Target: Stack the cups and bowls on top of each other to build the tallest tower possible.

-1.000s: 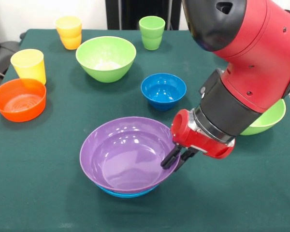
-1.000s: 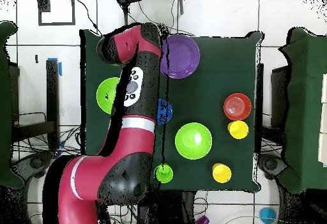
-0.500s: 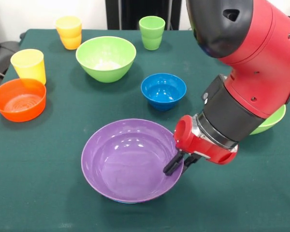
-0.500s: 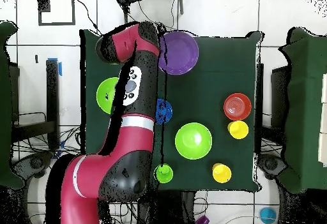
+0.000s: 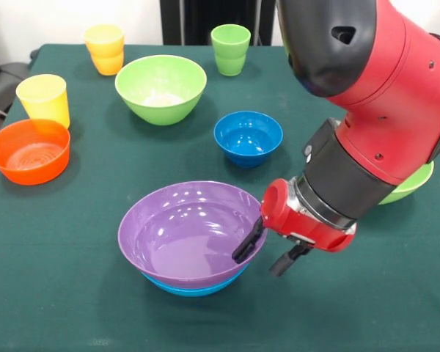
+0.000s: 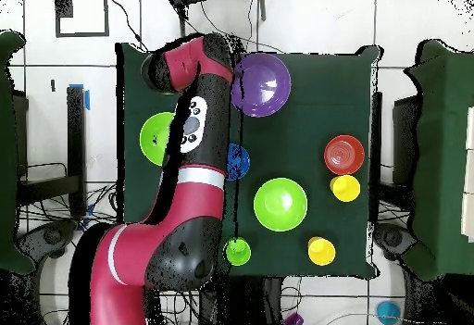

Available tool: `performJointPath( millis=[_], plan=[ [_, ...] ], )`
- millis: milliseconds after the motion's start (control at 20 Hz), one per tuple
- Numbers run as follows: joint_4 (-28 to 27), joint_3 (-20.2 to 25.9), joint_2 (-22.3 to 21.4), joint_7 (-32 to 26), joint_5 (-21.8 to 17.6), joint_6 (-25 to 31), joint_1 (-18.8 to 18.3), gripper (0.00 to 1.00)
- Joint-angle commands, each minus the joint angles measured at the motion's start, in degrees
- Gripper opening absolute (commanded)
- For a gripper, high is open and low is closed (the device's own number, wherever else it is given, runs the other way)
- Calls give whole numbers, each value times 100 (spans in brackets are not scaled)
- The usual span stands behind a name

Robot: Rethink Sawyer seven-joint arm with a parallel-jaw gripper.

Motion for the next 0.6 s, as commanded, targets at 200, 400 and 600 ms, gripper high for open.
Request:
performJointPath(
  millis=[200, 400, 600],
  plan=[
    [1043, 468, -490, 543, 144, 74, -97, 100],
    [1203, 545, -581, 435, 142, -118, -171, 100],
    [1521, 723, -1012, 166, 274, -73, -145, 100]
  ],
)
